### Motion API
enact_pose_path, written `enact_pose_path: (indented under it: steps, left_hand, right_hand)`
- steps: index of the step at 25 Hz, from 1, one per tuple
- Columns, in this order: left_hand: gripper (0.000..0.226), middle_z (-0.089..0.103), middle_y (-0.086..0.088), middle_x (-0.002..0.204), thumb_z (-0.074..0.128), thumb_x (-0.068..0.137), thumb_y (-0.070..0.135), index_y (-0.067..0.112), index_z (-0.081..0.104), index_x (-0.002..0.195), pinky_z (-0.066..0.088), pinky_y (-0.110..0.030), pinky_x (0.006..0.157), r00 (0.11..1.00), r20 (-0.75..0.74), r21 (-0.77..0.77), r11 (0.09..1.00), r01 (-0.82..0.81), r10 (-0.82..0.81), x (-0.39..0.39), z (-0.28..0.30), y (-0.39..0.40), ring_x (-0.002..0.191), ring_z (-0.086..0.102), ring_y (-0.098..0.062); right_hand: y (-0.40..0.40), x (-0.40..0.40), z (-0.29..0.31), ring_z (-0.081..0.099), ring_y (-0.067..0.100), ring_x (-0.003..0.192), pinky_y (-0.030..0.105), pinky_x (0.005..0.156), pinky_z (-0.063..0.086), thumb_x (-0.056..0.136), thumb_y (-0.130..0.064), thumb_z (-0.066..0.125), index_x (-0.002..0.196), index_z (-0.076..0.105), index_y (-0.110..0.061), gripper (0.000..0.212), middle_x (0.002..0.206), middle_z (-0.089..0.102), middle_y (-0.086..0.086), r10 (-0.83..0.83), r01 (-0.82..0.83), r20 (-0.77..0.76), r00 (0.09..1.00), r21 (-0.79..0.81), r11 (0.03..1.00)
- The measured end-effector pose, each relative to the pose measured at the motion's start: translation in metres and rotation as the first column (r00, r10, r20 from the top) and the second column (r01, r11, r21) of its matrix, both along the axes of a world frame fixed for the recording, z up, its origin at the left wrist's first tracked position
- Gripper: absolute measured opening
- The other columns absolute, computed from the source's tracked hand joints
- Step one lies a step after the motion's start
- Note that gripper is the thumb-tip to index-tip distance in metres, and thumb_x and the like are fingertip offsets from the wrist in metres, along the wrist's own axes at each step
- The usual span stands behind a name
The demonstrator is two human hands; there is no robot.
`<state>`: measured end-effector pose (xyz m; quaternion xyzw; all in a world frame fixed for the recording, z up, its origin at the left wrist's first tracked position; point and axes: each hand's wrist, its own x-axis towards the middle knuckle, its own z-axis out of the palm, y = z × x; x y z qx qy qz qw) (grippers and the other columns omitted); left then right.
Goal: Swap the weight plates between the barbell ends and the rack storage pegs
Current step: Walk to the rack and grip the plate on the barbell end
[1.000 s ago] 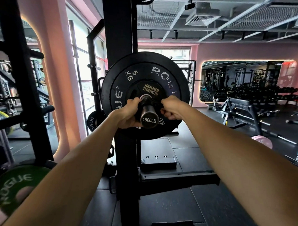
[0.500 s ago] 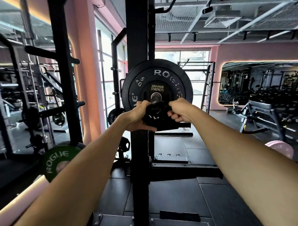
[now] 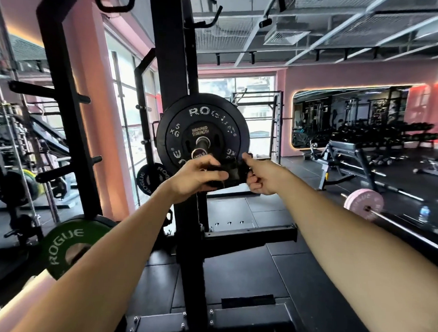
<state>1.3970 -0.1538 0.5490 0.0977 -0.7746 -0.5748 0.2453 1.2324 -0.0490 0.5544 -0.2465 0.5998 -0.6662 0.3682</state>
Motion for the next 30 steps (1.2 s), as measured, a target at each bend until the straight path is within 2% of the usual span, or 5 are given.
enact_pose_path:
  steps: [7, 12, 18, 23, 30]
  left_hand:
    - [0.024, 0.064, 0.016, 0.081, 0.076, 0.075, -0.008, 0.011, 0.061, 0.081, 0.043, -0.005, 0.071, 0.996, -0.085, -0.376, 0.926, -0.032, 0.0, -0.033, -0.039, 0.059, 0.075, 0.058, 0.009]
    - [0.045, 0.057, -0.008, 0.11, 0.083, 0.07, 0.002, 0.015, 0.058, 0.105, 0.052, -0.036, 0.089, 0.993, -0.11, -0.324, 0.946, 0.0, -0.038, -0.095, -0.058, 0.057, 0.099, 0.06, -0.019]
    - [0.091, 0.061, -0.008, 0.124, 0.091, 0.054, -0.003, 0.02, 0.049, 0.131, 0.051, -0.041, 0.098, 0.995, -0.092, -0.21, 0.976, -0.064, 0.045, -0.206, -0.079, 0.039, 0.115, 0.061, -0.023]
    - [0.094, 0.065, -0.002, 0.124, 0.098, 0.041, 0.016, 0.018, 0.058, 0.126, 0.048, -0.047, 0.102, 0.991, -0.053, -0.16, 0.978, -0.133, 0.126, -0.299, -0.098, 0.009, 0.118, 0.06, -0.025]
    - [0.085, 0.065, -0.001, 0.115, 0.091, 0.05, -0.006, 0.01, 0.055, 0.126, 0.049, -0.033, 0.099, 0.994, 0.037, -0.141, 0.985, -0.095, 0.101, -0.394, -0.131, -0.049, 0.117, 0.06, -0.022]
  right_hand:
    - [0.071, -0.004, -0.024, 0.039, 0.013, 0.059, 0.016, 0.04, 0.045, 0.096, -0.045, 0.05, 0.082, 0.051, -0.015, 0.033, 0.073, 0.047, 0.003, -0.156, 0.156, 0.006, 0.988, 0.047, 0.987]
    - [0.088, -0.054, -0.037, 0.042, 0.015, 0.057, 0.021, 0.039, 0.05, 0.098, -0.041, 0.05, 0.102, 0.055, -0.009, 0.033, 0.078, 0.052, 0.008, -0.257, 0.26, -0.059, 0.965, 0.048, 0.965]
    - [0.077, -0.167, -0.059, 0.044, 0.015, 0.055, 0.024, 0.045, 0.052, 0.096, -0.038, 0.055, 0.114, 0.058, -0.005, 0.038, 0.098, 0.058, 0.011, -0.251, 0.257, -0.093, 0.964, 0.067, 0.964]
    - [0.05, -0.262, -0.073, 0.046, 0.013, 0.052, 0.026, 0.052, 0.051, 0.095, -0.036, 0.055, 0.115, 0.059, -0.005, 0.037, 0.1, 0.062, 0.009, -0.177, 0.206, -0.195, 0.965, 0.137, 0.969]
    - [-0.012, -0.354, -0.116, 0.058, 0.019, 0.068, 0.029, 0.059, 0.051, 0.095, -0.032, 0.056, 0.107, 0.054, -0.009, 0.026, 0.102, 0.063, 0.01, -0.135, 0.194, -0.265, 0.955, 0.21, 0.958]
